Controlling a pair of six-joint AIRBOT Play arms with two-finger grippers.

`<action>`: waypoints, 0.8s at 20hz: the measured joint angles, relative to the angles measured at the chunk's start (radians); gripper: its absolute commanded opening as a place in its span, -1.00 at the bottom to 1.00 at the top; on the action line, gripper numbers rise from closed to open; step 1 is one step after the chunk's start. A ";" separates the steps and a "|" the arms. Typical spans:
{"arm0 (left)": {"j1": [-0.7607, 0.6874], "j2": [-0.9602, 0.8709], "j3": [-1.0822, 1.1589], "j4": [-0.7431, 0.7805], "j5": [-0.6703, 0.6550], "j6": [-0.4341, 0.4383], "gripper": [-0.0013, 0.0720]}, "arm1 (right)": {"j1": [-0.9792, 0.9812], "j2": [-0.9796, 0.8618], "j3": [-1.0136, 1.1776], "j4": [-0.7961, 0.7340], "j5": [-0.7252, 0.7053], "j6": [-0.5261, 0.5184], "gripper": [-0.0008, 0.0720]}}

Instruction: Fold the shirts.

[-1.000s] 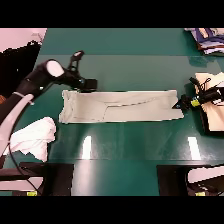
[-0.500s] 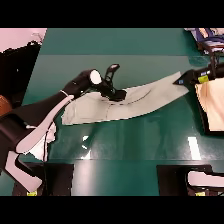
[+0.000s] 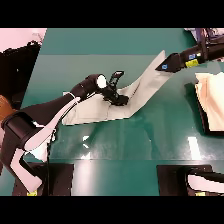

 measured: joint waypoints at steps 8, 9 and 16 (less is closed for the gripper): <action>0.221 0.211 0.001 0.134 -0.044 -0.001 -0.90 | 0.219 -0.024 0.013 0.041 -0.127 -0.039 -0.93; 0.264 0.249 0.001 0.151 -0.053 0.000 -0.90 | 0.262 -0.040 0.014 0.068 -0.159 -0.059 -0.93; 0.542 0.471 0.001 0.228 -0.124 0.002 -0.90 | 0.583 -0.317 0.180 0.207 -0.312 -0.236 0.62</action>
